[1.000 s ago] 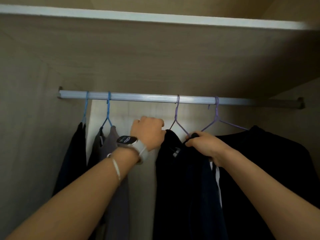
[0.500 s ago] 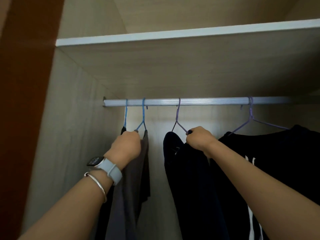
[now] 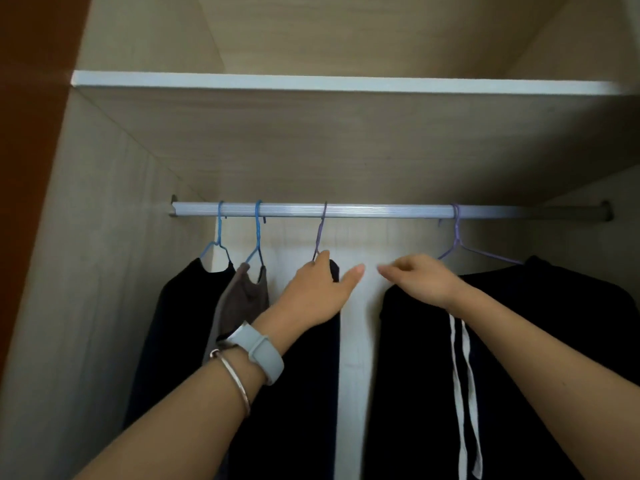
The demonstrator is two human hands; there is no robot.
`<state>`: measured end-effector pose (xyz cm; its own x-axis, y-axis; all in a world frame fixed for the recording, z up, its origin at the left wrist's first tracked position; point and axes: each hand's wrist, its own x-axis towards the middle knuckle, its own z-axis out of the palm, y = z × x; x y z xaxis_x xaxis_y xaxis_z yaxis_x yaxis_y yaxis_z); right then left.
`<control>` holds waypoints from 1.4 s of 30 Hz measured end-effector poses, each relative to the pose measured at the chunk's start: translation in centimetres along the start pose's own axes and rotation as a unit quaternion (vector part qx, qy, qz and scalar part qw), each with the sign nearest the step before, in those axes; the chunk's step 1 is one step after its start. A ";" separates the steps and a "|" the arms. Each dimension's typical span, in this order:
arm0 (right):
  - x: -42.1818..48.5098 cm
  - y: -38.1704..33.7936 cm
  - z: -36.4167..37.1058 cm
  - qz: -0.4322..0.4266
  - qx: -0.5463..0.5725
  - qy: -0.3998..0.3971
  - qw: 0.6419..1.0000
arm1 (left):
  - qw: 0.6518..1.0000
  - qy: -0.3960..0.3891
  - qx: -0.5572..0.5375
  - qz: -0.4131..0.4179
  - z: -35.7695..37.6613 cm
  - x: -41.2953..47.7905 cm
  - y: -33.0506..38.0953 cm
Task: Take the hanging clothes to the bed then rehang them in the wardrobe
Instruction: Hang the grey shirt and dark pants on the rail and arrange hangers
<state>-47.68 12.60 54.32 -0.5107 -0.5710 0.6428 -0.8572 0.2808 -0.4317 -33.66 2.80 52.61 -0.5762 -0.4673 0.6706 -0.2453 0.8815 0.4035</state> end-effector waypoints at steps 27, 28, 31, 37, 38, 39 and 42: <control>-1.1 5.0 -2.6 0.110 0.180 0.065 0.975 | 0.935 0.076 -0.330 -0.102 2.9 1.6 1.4; -1.1 4.4 -2.0 0.108 0.199 0.065 0.972 | 0.937 0.084 -0.323 -0.099 2.8 1.6 1.3; -0.9 2.3 -0.5 0.101 0.229 0.052 0.967 | 0.945 0.091 -0.300 -0.093 2.3 1.6 0.7; -0.8 -1.2 2.4 0.085 0.232 0.034 0.968 | 0.943 0.091 -0.304 -0.102 0.6 1.2 -1.0; -0.8 -1.6 2.7 0.085 0.230 0.030 0.969 | 0.943 0.090 -0.306 -0.098 0.4 1.2 -1.1; -0.8 -1.9 2.9 0.084 0.227 0.024 0.970 | 0.944 0.088 -0.305 -0.093 0.2 1.3 -1.3; -0.8 -2.6 3.3 0.078 0.218 0.010 0.973 | 0.942 0.089 -0.309 -0.093 -0.1 1.5 -1.8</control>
<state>-44.82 9.83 52.83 -0.6381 -0.5304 0.5582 -0.6618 0.0071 -0.7497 -33.97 0.54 52.94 -0.4143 -0.6624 0.6241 0.2036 0.6009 0.7729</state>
